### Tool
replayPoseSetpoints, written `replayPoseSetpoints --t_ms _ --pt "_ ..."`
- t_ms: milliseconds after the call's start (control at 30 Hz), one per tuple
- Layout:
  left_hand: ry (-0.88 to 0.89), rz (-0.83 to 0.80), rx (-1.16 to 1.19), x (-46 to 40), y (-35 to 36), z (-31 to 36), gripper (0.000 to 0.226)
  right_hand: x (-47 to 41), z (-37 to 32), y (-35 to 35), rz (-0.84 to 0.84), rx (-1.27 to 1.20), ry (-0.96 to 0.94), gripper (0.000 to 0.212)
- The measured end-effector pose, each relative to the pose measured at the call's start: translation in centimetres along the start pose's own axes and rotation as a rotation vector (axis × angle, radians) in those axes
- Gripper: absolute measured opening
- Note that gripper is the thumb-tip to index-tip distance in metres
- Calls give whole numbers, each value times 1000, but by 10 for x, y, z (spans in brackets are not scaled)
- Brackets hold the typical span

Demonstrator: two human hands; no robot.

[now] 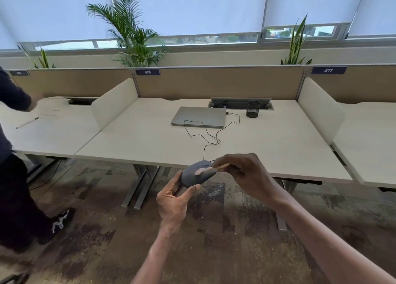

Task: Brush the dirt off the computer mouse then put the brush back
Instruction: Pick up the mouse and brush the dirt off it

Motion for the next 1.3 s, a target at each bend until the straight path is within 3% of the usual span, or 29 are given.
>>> replayPoseSetpoints --t_ms 300,467,800,933,1100,1200,1300 --pt "4 25 -73 0 -3 2 69 -7 -24 -1 -60 28 -147 25" --pt "-25 15 -51 0 2 6 77 -9 -45 15 -202 18 -285 29" --pt "-51 66 -31 -3 -5 3 83 8 -18 -9 -267 106 -228 26" --pt "-61 56 -16 -6 -3 2 92 11 9 -21 -140 144 -121 25" --pt "-28 33 -15 -5 4 3 92 12 30 -34 239 -204 194 9" --pt "-12 16 11 -4 7 2 85 18 45 -25 311 -423 419 10" --pt "7 9 36 -3 9 2 74 28 61 -26 378 -396 548 17"
Point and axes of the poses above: each hand's wrist, its own x-axis away from the middle knuckle, its own y-axis out of the palm, z = x × y, the point moved 6 cm from there along -x, towards the middle knuckle, and after that the axes turned 4 degrees about x, right-handed, at the moved point
